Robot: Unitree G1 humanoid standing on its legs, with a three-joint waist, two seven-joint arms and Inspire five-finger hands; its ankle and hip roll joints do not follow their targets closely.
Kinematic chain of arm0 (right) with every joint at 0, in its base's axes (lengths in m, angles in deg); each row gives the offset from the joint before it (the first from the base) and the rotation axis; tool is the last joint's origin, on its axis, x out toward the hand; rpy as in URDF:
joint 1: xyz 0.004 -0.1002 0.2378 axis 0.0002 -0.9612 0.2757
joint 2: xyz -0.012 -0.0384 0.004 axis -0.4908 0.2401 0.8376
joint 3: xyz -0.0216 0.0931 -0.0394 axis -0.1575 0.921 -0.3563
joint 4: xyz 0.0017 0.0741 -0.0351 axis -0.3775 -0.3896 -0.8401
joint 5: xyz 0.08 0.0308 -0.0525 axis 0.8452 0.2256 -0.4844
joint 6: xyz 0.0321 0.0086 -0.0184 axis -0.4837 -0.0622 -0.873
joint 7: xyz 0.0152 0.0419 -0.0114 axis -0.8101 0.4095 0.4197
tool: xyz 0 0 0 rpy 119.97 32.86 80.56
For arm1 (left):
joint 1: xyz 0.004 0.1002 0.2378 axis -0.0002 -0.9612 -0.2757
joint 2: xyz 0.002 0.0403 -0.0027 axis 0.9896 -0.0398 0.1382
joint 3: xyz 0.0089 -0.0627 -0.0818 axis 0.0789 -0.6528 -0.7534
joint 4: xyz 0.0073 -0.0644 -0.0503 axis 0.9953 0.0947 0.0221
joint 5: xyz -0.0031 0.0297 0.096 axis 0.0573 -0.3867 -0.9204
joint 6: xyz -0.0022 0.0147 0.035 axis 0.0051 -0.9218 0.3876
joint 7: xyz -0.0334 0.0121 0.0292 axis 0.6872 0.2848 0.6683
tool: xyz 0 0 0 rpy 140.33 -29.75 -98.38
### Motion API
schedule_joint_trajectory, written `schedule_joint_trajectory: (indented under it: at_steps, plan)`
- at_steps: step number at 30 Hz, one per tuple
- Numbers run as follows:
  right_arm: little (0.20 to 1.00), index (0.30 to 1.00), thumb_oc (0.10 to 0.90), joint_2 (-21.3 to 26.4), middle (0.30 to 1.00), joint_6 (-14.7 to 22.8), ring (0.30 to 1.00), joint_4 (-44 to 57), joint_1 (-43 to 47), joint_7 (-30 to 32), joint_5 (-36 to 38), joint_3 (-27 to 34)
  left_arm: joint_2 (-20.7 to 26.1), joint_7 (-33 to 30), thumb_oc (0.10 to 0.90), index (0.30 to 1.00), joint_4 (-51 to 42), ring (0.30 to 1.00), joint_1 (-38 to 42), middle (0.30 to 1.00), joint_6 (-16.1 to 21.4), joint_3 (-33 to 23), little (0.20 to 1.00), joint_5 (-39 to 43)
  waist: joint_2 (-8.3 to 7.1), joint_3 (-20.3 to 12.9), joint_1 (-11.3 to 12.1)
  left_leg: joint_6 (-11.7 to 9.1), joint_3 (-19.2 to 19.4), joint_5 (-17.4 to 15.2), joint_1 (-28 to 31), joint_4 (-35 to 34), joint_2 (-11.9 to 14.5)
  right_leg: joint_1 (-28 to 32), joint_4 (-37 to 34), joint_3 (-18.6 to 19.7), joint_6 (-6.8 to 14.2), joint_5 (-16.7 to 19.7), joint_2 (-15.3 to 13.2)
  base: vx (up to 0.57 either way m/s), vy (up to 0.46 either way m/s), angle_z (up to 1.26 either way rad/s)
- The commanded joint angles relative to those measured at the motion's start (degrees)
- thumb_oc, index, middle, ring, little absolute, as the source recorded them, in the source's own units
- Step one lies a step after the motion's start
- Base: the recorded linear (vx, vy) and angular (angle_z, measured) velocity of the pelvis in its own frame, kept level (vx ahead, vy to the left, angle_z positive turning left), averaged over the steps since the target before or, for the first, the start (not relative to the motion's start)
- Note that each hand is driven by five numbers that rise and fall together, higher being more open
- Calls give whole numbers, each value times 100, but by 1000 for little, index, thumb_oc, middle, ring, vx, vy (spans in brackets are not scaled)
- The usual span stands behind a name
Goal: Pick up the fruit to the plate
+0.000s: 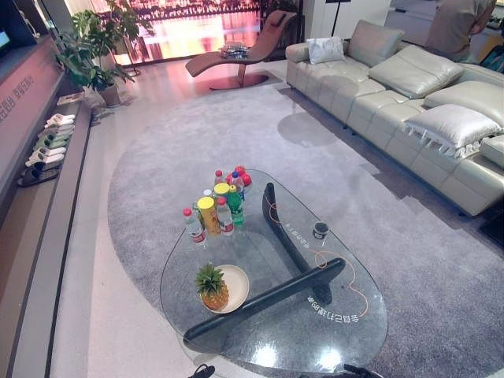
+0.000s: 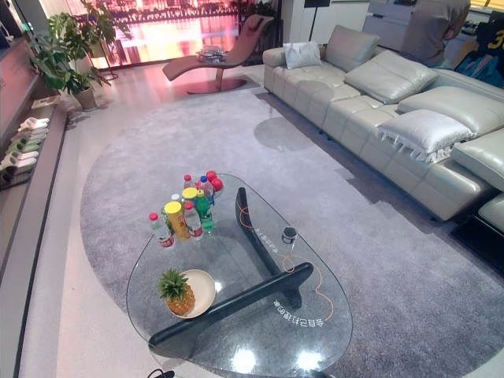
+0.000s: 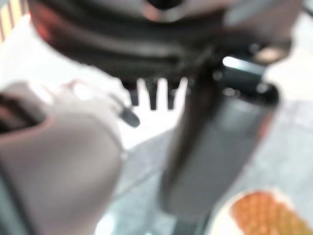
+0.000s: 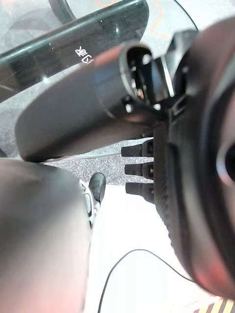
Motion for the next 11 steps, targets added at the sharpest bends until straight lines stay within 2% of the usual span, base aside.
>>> schedule_joint_trajectory:
  at_steps: [1,4,11]
  plan:
    - [900,900,800,-112,900,-22,900,-301,283,74,-153,58,13,45,800,900,394,900,455,900,94,-202,900,-264,-226,17,-83,-121,290,-171,-13,-1,-263,252,114,-55,239,91,-299,51,7,0]
    - [900,900,800,-109,900,-237,900,-493,252,-8,-285,141,43,-220,800,900,556,900,484,900,-83,-329,900,-334,-242,-56,-83,-117,279,-194,36,-1,-252,282,125,-64,256,97,-328,58,5,1]
    - [900,900,800,-81,900,-365,900,-674,247,-94,-412,196,71,-232,800,900,628,900,432,900,-50,-469,900,-498,-259,-120,-38,-123,261,-200,76,-1,-238,327,89,-51,262,111,-339,34,4,0]
